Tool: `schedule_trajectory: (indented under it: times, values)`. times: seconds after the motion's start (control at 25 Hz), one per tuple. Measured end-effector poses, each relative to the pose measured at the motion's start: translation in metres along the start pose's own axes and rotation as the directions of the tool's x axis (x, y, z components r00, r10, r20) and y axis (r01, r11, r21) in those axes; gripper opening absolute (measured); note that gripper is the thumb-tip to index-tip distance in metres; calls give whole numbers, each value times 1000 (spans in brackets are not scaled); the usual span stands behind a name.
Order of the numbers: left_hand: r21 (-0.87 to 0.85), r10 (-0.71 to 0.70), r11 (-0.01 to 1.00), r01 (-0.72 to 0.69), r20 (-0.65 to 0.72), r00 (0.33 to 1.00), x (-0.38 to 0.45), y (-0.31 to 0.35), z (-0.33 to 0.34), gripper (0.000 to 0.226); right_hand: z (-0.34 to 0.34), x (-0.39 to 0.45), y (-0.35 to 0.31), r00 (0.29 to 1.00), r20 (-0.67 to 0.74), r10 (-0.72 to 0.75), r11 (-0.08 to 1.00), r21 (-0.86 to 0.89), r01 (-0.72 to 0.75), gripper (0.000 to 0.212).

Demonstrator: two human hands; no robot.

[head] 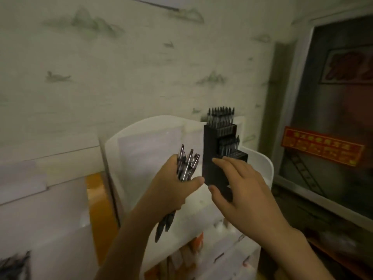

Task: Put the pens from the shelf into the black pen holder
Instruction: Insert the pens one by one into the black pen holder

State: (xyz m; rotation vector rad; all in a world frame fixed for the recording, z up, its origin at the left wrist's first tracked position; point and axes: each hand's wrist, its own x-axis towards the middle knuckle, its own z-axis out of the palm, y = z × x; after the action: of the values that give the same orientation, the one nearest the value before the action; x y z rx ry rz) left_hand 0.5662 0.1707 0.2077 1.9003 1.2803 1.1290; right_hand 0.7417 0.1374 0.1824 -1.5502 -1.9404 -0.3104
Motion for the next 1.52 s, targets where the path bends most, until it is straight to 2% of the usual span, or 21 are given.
schedule_trajectory:
  times: [0.16,0.36,0.48,0.56,0.68,0.8,0.92,1.08,1.16,1.24,1.32,1.4,1.52]
  values:
    - [-23,-4,1000,5,76,997,30,27,75,27,-25,1,80,998,15,60,998,10,-61,61]
    - [11,-8,1000,6,144,990,81,25,135,38,-8,21,149,995,25,95,993,62,-96,54]
    - [12,-16,1000,15,154,988,122,8,162,40,16,47,181,993,55,105,964,237,-116,41]
    - [1,9,1000,-9,173,985,152,-8,177,39,37,70,194,981,87,175,851,488,-195,24]
    - [-8,-48,999,51,198,979,187,-31,192,38,68,105,207,932,239,272,556,752,-355,12]
    - [25,-136,991,134,220,966,217,-47,202,39,96,136,228,844,455,284,279,803,-527,20]
    - [-58,-177,978,200,279,944,240,-55,209,35,115,156,252,777,576,253,51,794,-605,24]
    - [-194,-272,918,347,328,905,260,-62,208,30,133,183,271,754,608,249,-95,790,-606,28]
    - [-259,-321,875,409,321,891,270,-68,205,25,137,204,283,755,585,296,-150,809,-568,27]
    - [-266,-357,868,420,255,899,277,-76,200,20,138,224,297,786,463,409,-120,881,-457,23]
    - [-236,-398,874,426,157,904,280,-83,198,21,134,241,306,825,264,500,34,946,-323,14]
    - [-233,-446,862,450,69,892,285,-89,198,25,139,253,305,883,118,455,192,955,-226,11]
    - [-290,-499,825,485,29,866,290,-93,202,30,160,256,298,949,76,305,391,899,-197,14]
